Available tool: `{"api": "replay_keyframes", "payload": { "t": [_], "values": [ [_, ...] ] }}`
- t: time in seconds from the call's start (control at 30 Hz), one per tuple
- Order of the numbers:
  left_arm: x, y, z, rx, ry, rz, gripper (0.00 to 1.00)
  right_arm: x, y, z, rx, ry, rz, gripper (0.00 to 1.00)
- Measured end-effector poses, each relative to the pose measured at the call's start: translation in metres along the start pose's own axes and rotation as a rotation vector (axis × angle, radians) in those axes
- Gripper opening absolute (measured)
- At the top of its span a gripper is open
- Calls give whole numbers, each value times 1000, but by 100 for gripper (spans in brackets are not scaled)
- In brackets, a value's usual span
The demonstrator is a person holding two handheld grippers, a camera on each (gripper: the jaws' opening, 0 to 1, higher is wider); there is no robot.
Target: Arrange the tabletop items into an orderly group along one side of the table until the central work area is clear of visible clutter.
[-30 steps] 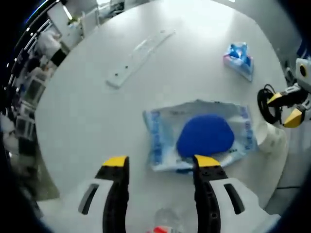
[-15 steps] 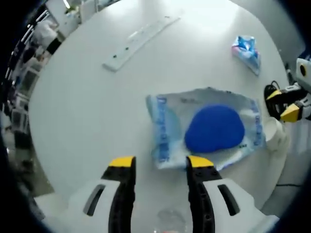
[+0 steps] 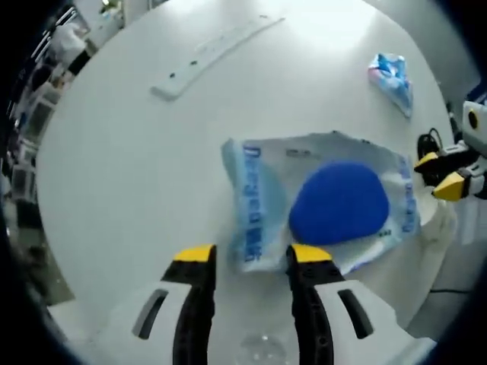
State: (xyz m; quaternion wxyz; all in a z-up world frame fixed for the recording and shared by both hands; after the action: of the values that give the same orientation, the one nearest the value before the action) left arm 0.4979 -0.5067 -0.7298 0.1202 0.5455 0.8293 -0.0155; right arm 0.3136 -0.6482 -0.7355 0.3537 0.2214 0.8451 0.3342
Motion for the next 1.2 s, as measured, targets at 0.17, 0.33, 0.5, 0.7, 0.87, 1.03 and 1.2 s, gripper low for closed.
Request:
{"api": "replay_keyframes", "payload": {
  "t": [0.17, 0.33, 0.5, 0.7, 0.87, 1.03, 1.2],
  "values": [
    [0, 2, 1, 3, 10, -10, 37, 1, 1, 2, -10, -2, 16, 35],
    [0, -1, 2, 31, 21, -11, 32, 2, -1, 5, -22, 4, 36, 30],
    [0, -2, 4, 51, 28, -16, 29, 0, -2, 7, -34, 0, 56, 27],
    [0, -3, 5, 55, 26, -12, 28, 0, -2, 12, -50, 7, 76, 25],
    [0, -3, 5, 61, 20, -7, 25, -1, 0, 19, -68, 15, 103, 21],
    [0, -4, 6, 67, 20, -1, 16, -3, 4, 27, -84, 21, 120, 10],
    [-1, -1, 6, 32, 26, 21, 4, -4, 3, 28, -77, 26, 151, 3]
  ]
}}
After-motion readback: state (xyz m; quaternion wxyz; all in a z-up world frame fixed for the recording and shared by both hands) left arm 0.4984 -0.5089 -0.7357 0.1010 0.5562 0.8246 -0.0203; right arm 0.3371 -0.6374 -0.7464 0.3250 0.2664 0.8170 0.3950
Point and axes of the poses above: the point that each gripper's makers call its tool centre point, and the gripper's own axes: z roughly forward along the fingers, y roughly to its left, x roughly out of its underside, the point moved 3 cm from there along -z, roughly backward along the fingers, and after that the axes turned 6 degrees about -x, right-handed, at the moved point
